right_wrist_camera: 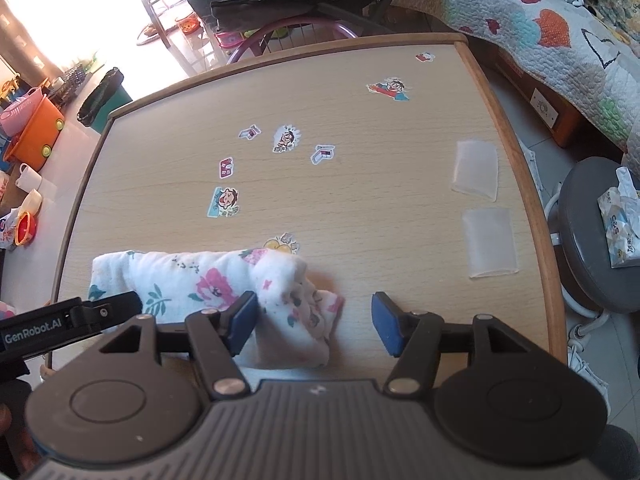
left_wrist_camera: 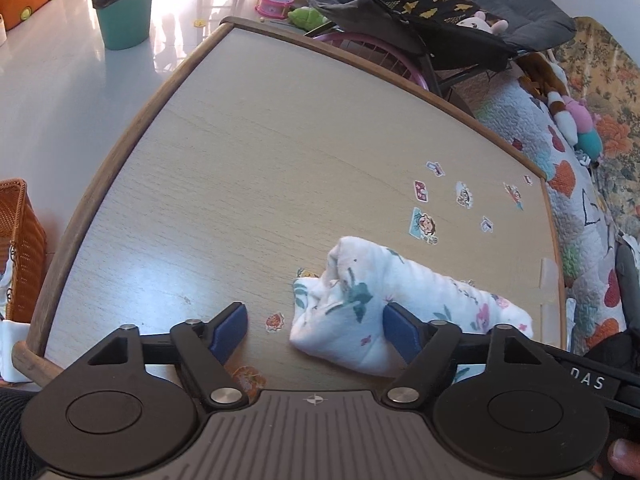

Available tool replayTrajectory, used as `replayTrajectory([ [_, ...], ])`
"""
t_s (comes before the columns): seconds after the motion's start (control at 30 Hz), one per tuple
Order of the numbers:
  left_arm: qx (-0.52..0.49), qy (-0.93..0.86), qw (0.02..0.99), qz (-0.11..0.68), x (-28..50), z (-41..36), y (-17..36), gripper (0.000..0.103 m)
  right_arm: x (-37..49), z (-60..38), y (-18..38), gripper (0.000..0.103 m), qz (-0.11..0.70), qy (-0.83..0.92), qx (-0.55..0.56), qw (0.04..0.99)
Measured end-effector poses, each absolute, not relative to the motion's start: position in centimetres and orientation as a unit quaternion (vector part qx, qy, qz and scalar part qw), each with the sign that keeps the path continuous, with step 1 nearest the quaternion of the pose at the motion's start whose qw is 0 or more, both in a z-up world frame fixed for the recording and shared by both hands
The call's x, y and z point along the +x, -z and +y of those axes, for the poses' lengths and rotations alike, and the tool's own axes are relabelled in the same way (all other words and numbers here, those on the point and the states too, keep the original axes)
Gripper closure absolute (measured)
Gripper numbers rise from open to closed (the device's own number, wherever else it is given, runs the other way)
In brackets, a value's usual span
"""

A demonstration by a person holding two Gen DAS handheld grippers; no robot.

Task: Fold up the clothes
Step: 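Close the left gripper on the roll end while the right gripper grasps the other end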

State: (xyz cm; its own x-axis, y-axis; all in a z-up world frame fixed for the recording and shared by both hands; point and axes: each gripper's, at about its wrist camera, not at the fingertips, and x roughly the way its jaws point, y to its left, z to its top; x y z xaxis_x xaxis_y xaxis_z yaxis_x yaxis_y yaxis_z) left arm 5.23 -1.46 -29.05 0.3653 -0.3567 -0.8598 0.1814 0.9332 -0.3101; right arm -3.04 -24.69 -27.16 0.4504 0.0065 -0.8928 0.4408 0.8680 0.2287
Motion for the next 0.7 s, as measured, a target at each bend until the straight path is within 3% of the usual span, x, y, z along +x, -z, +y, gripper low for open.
replayTrajectory([
  [0.37,-0.068,0.161,0.818,0.548,5.9,-1.6,28.9,0.022,-3.3,-24.9,26.8,0.042,0.505,0.124,0.234,0.822],
  [0.7,-0.077,0.159,0.823,0.54,6.2,-1.9,29.7,0.012,-4.3,-25.4,28.4,0.042,0.483,0.114,0.276,0.823],
])
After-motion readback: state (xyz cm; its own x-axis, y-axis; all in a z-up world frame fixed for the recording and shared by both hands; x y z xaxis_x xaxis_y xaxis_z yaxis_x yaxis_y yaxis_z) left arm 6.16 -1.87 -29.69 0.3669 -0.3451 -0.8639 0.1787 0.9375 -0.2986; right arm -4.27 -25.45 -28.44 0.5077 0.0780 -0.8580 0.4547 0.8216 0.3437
